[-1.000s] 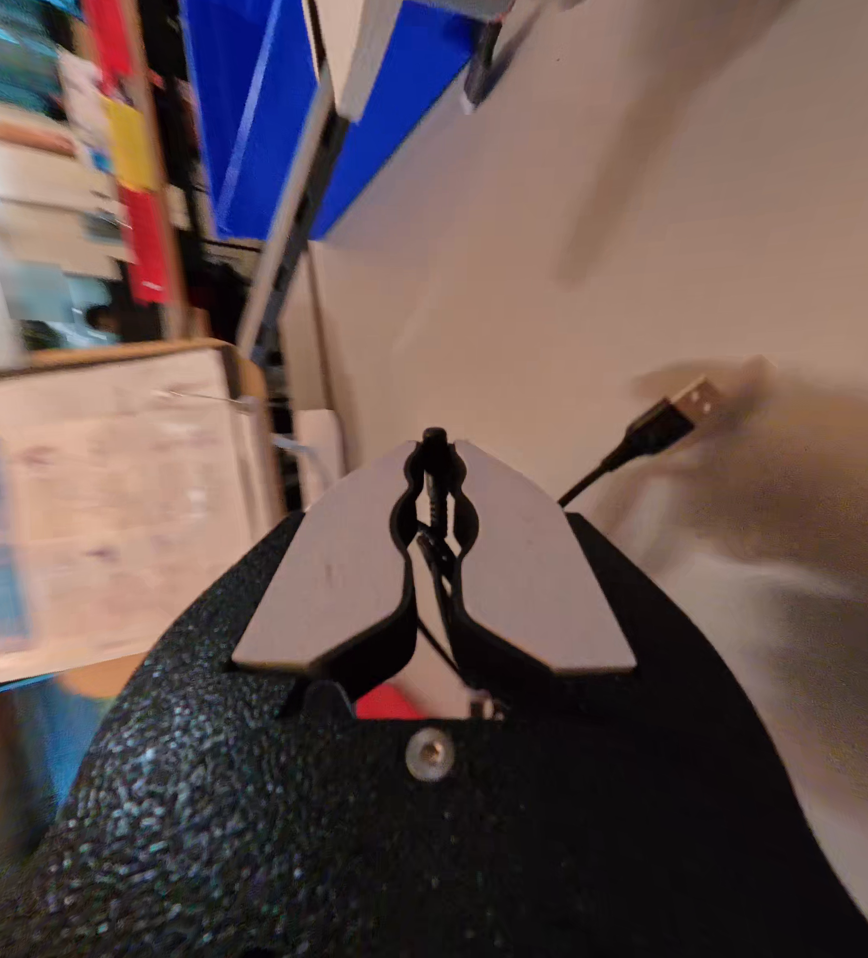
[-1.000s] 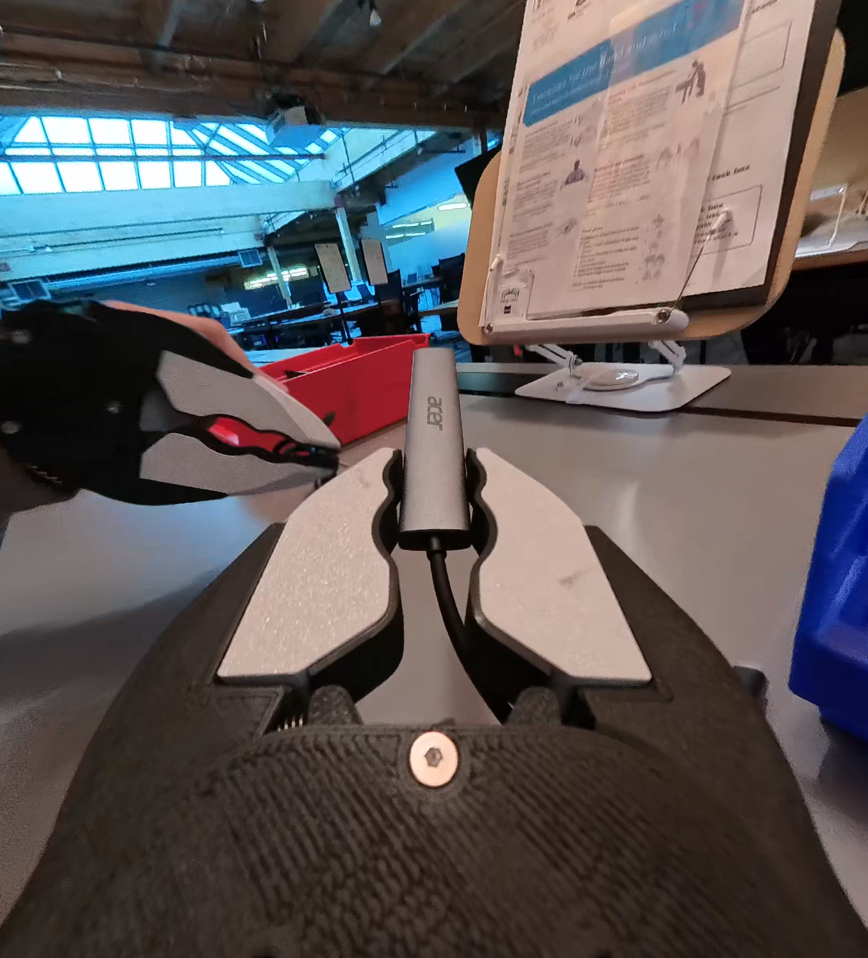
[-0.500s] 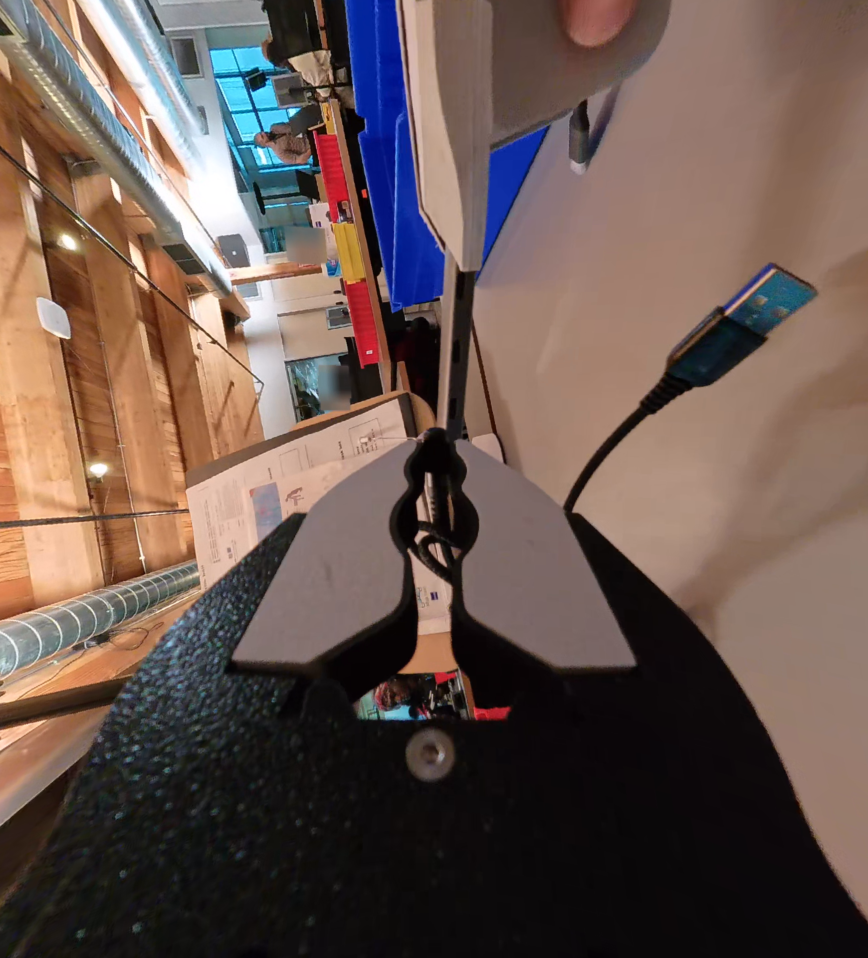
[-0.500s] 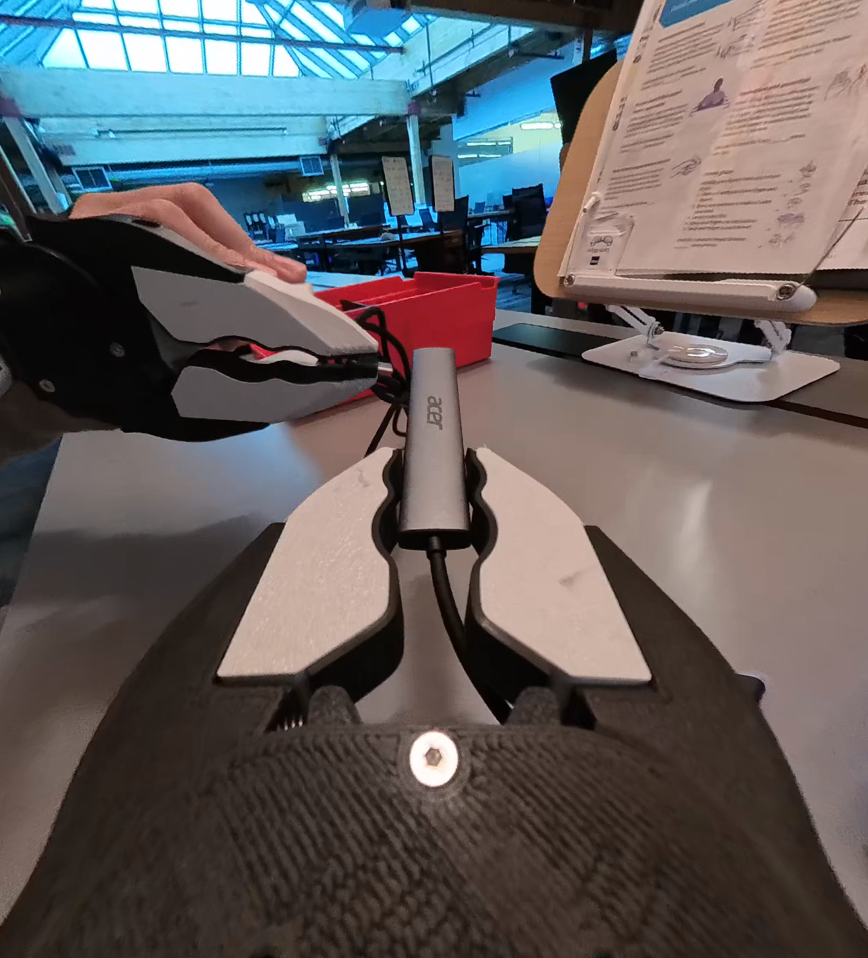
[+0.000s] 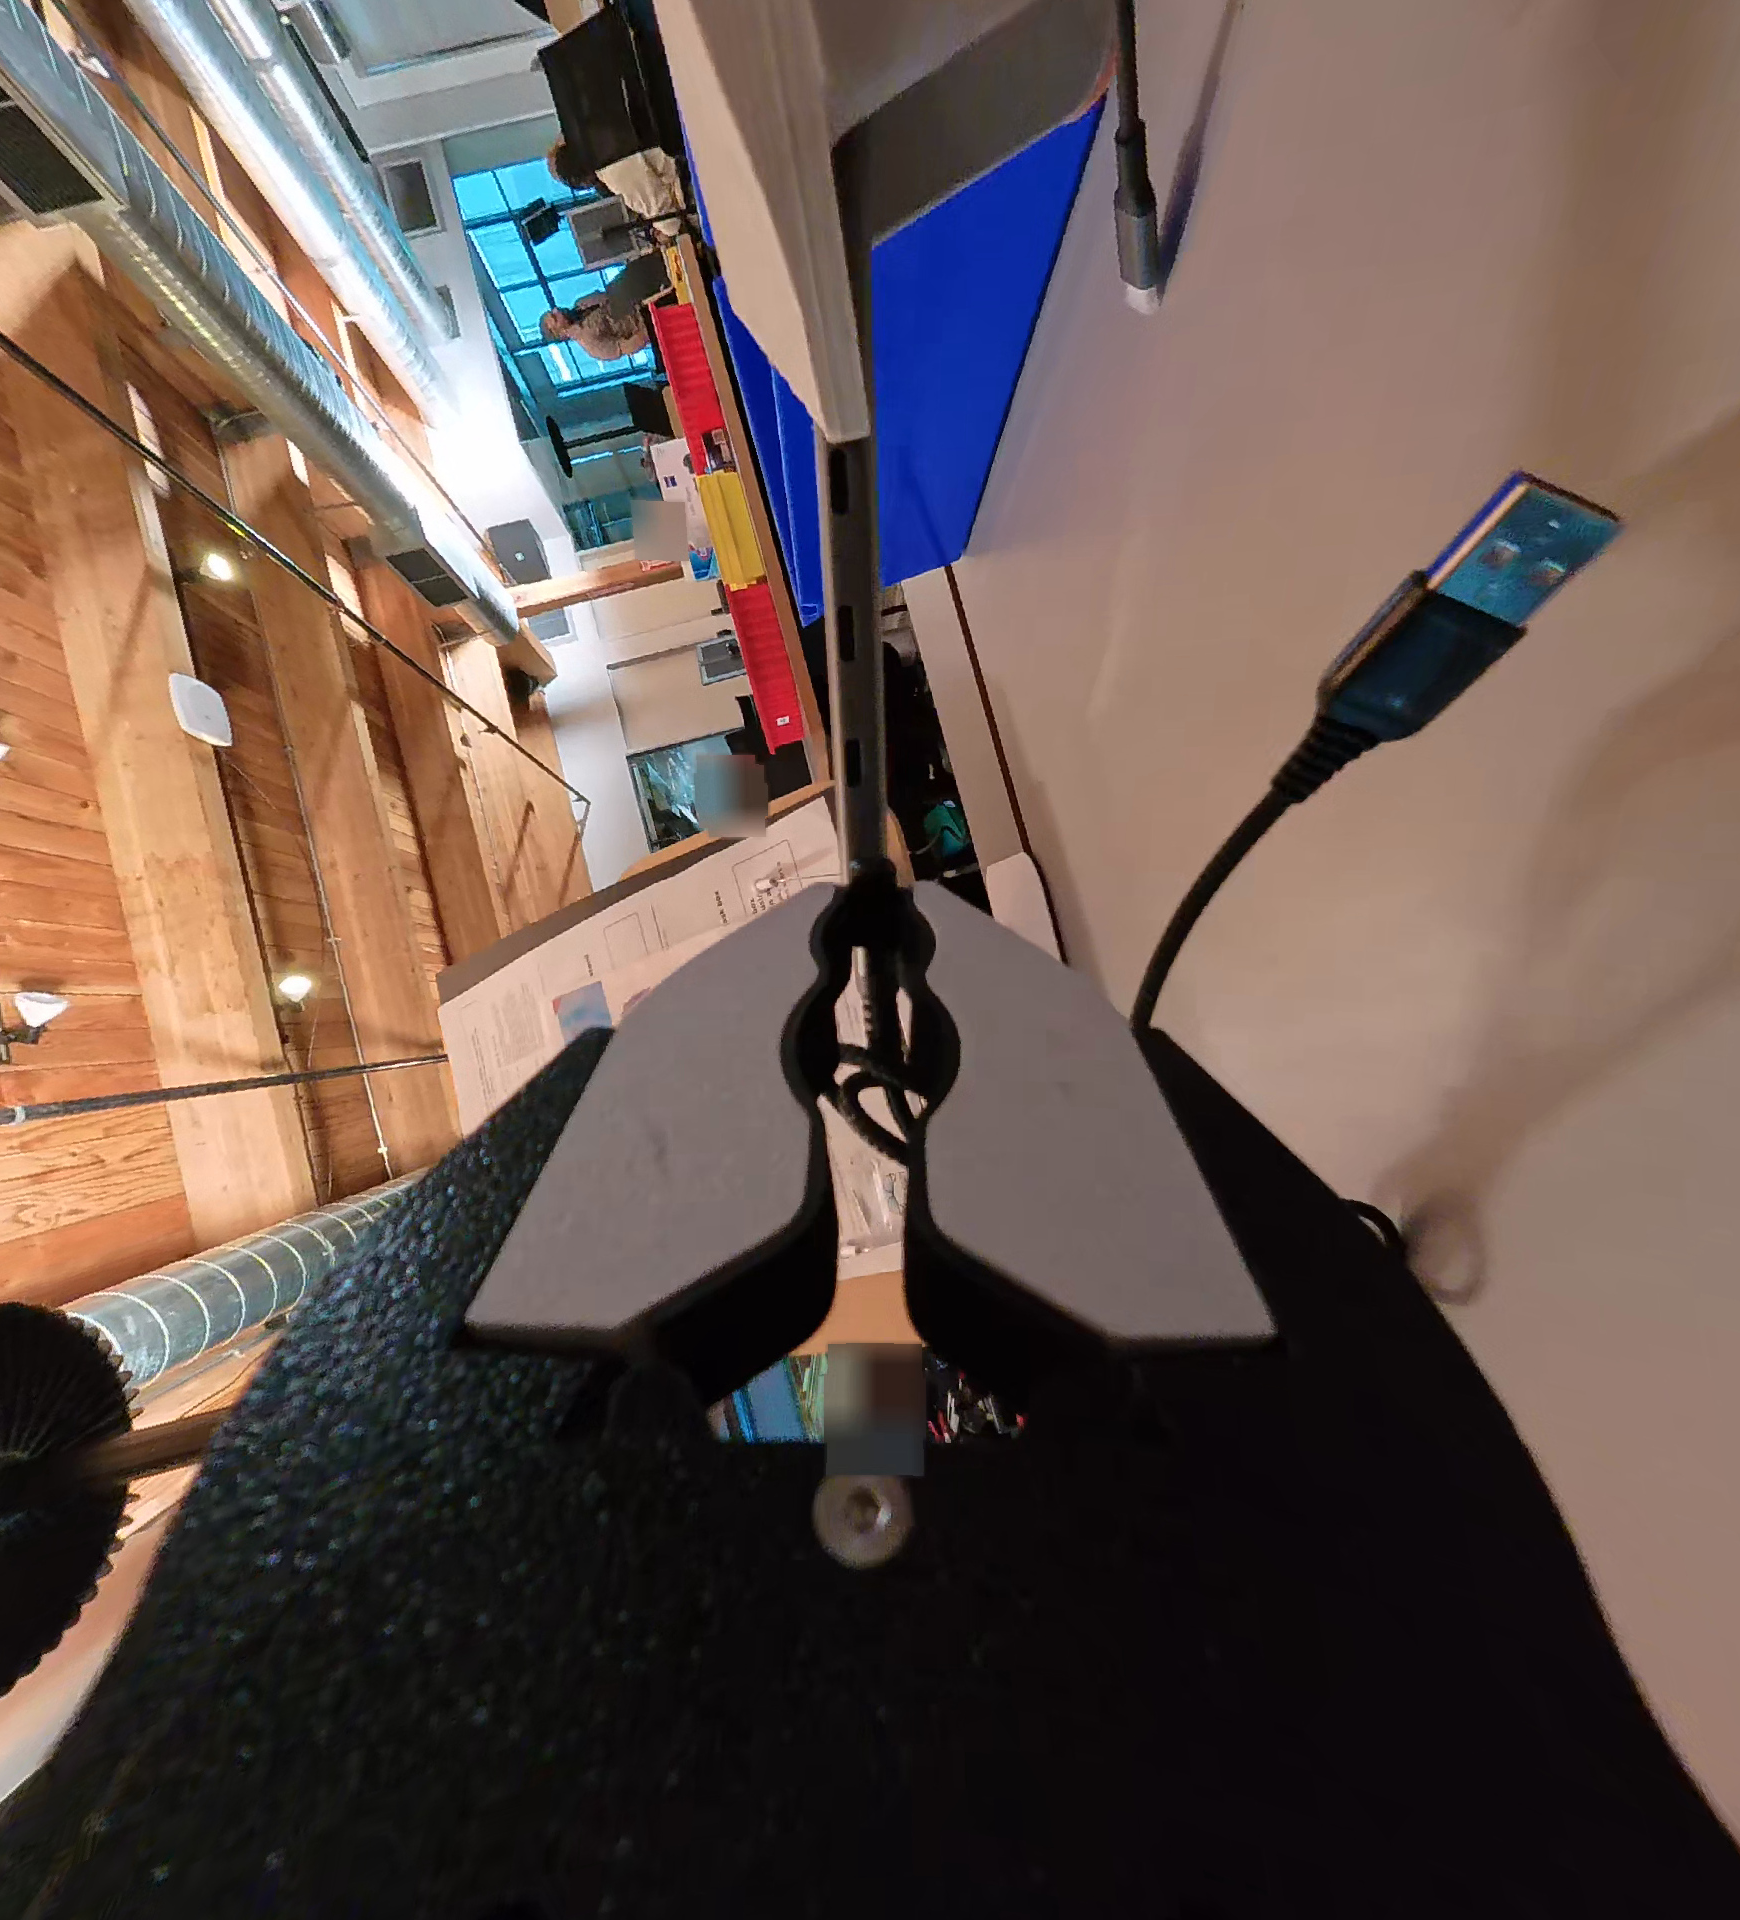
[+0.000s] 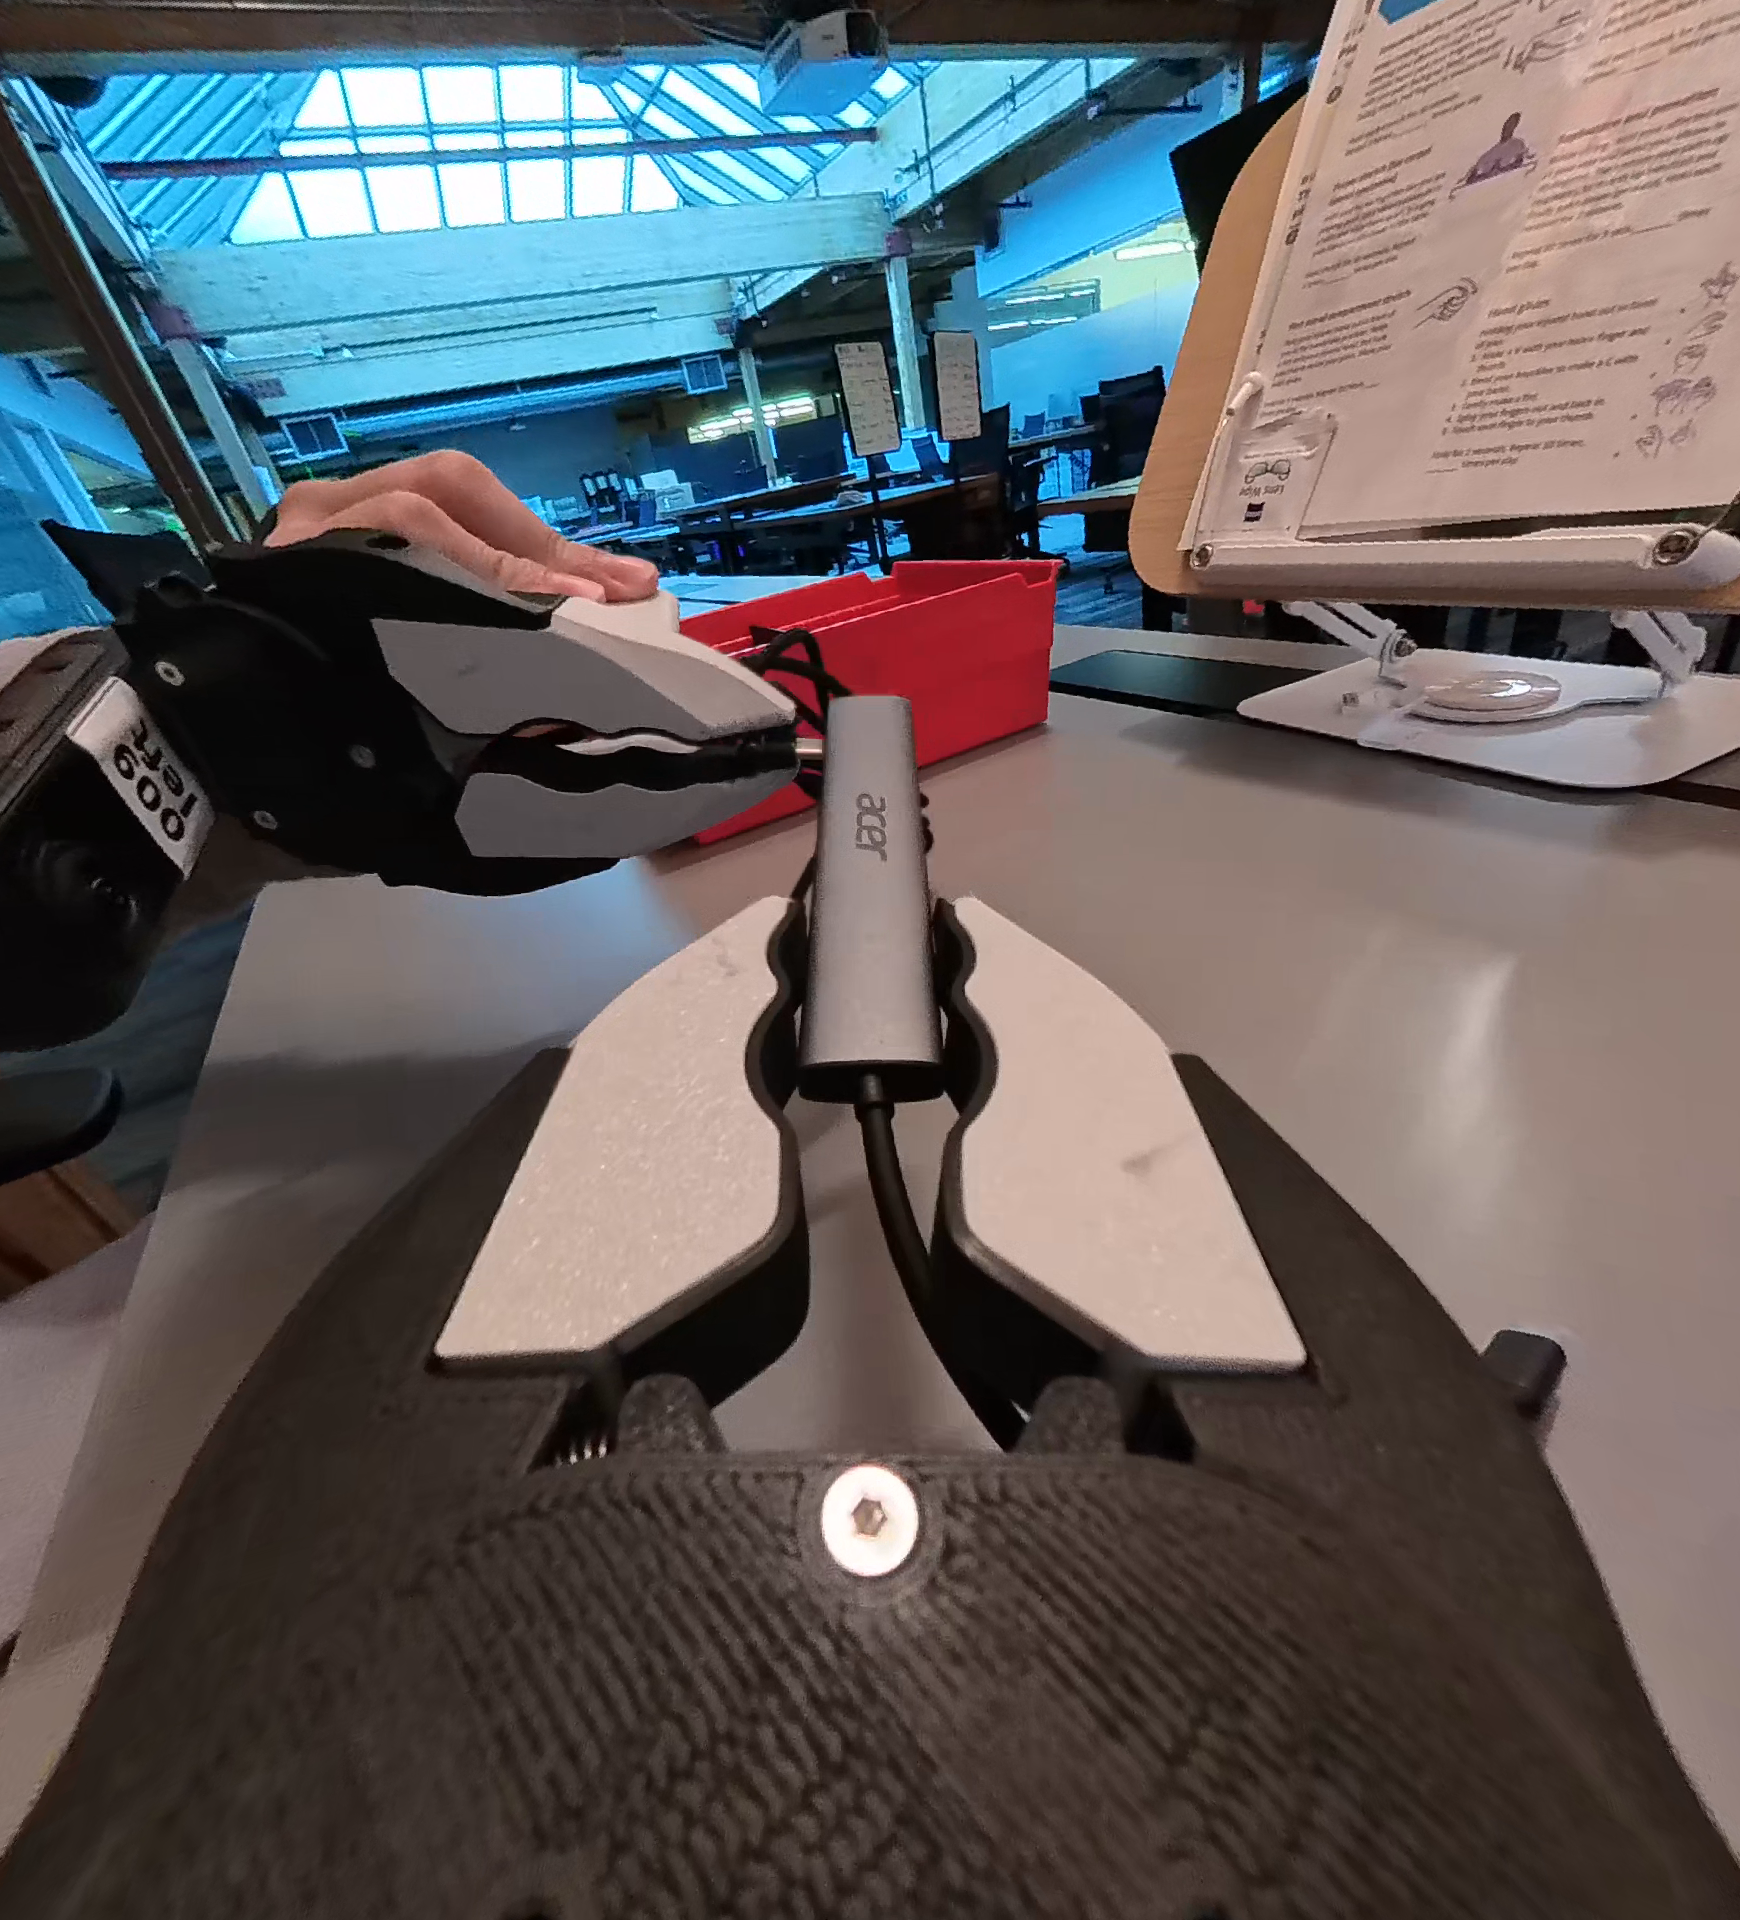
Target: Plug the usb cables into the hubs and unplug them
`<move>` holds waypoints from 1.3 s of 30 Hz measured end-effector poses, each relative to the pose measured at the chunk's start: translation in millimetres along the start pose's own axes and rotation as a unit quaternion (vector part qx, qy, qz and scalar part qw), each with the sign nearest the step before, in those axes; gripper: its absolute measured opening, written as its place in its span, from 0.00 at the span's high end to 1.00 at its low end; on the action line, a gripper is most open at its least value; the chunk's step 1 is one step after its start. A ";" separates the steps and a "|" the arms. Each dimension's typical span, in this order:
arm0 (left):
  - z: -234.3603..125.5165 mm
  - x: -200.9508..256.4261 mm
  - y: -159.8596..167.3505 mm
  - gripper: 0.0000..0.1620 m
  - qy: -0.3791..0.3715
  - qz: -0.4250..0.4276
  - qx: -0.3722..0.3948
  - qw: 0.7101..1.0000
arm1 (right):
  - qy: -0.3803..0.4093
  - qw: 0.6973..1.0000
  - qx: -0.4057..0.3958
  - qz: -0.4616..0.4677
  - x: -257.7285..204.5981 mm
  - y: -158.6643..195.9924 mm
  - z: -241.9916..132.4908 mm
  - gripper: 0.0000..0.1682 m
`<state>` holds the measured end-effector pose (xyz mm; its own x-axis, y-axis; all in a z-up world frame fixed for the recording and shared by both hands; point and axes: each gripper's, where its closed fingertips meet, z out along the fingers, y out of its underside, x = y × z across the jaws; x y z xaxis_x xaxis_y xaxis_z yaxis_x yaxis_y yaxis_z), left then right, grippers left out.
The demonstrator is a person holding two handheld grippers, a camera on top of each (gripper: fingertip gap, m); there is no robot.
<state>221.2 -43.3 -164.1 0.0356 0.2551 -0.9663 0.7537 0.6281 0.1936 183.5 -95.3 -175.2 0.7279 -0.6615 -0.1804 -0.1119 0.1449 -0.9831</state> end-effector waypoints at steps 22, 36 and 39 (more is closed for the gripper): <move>-0.5 12.6 6.6 0.95 0.007 0.026 0.015 1.000 | -0.002 0.998 -0.051 -0.035 -8.7 13.1 8.0 0.86; -0.5 5.0 2.9 0.96 -0.014 0.036 0.038 0.999 | -0.021 0.999 -0.028 -0.023 -10.7 7.1 3.1 0.85; 0.3 2.4 6.1 0.96 -0.016 0.040 0.015 0.999 | -0.006 0.998 -0.044 -0.032 -8.7 11.3 6.7 0.86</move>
<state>226.1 -39.1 -165.2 0.1163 0.2795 -0.9531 0.7669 0.5845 0.2650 180.5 -82.9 -184.6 0.7440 -0.6578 -0.1177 -0.1242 0.0369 -0.9916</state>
